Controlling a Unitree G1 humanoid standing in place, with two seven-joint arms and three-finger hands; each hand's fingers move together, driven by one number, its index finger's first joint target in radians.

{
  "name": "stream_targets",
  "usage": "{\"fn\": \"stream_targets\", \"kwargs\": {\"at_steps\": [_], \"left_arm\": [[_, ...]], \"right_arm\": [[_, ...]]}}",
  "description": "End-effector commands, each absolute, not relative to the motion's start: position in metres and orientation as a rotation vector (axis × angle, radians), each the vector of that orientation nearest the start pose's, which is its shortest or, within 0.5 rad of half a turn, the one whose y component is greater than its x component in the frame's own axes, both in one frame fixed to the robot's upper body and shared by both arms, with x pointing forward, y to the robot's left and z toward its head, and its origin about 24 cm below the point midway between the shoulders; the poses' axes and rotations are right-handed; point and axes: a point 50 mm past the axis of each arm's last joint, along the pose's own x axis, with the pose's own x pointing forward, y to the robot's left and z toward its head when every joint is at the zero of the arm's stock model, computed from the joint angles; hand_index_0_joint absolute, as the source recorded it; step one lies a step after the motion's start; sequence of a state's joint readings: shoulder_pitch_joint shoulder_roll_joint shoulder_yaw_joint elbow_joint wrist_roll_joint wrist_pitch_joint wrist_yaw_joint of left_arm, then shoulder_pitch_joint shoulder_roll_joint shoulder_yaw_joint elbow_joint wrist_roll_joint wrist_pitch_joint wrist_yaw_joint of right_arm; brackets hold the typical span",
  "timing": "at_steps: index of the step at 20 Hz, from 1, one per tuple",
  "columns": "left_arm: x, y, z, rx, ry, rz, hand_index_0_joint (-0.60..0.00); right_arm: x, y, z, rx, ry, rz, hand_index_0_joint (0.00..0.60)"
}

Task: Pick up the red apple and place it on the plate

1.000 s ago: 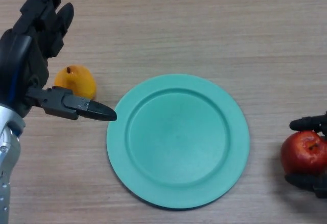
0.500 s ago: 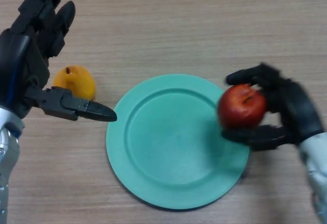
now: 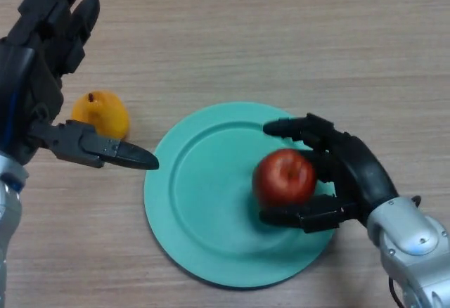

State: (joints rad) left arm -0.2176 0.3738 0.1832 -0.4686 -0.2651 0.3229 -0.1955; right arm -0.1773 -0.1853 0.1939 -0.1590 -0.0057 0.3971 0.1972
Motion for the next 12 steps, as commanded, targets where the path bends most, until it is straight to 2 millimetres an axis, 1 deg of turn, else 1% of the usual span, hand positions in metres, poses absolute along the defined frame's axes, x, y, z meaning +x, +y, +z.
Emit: {"fn": "stream_targets", "kwargs": {"at_steps": [1, 2, 3, 4, 5, 6, 7, 8, 9, 10, 11, 12], "left_arm": [[0.243, 0.218, 0.229, 0.213, -0.577, -0.131, 0.000], [0.242, 0.219, 0.229, 0.212, -0.586, -0.123, 0.000], [0.242, 0.220, 0.226, 0.203, -0.602, -0.092, 0.000], [0.242, 0.219, 0.224, 0.195, -0.586, -0.090, 0.000], [0.241, 0.212, 0.220, 0.200, -0.512, -0.137, 0.000], [0.240, 0.211, 0.220, 0.206, -0.501, -0.156, 0.000], [0.242, 0.213, 0.223, 0.205, -0.530, -0.154, 0.000], [0.242, 0.215, 0.224, 0.199, -0.540, -0.147, 0.000], [0.243, 0.217, 0.222, 0.206, -0.548, -0.141, 0.000], [0.243, 0.217, 0.221, 0.207, -0.549, -0.140, 0.000], [0.242, 0.217, 0.218, 0.205, -0.546, -0.142, 0.000], [0.242, 0.218, 0.217, 0.200, -0.538, -0.146, 0.000]], "right_arm": [[0.284, -0.132, 0.134, -0.138, -0.128, 0.380, 0.000], [0.285, -0.137, 0.140, -0.113, -0.139, 0.373, 0.000], [0.283, -0.152, 0.155, -0.084, -0.170, 0.361, 0.000], [0.283, -0.158, 0.159, -0.080, -0.179, 0.356, 0.000], [0.279, -0.173, 0.169, -0.082, -0.213, 0.341, 0.000], [0.278, -0.176, 0.171, -0.088, -0.218, 0.339, 0.000], [0.275, -0.184, 0.173, -0.102, -0.230, 0.335, 0.000], [0.274, -0.186, 0.174, -0.108, -0.233, 0.334, 0.000], [0.272, -0.193, 0.176, -0.119, -0.235, 0.307, 0.000], [0.271, -0.195, 0.177, -0.124, -0.234, 0.291, 0.000], [0.269, -0.202, 0.180, -0.178, -0.247, 0.188, 0.000], [0.269, -0.206, 0.181, -0.216, -0.254, 0.127, 0.000]]}}
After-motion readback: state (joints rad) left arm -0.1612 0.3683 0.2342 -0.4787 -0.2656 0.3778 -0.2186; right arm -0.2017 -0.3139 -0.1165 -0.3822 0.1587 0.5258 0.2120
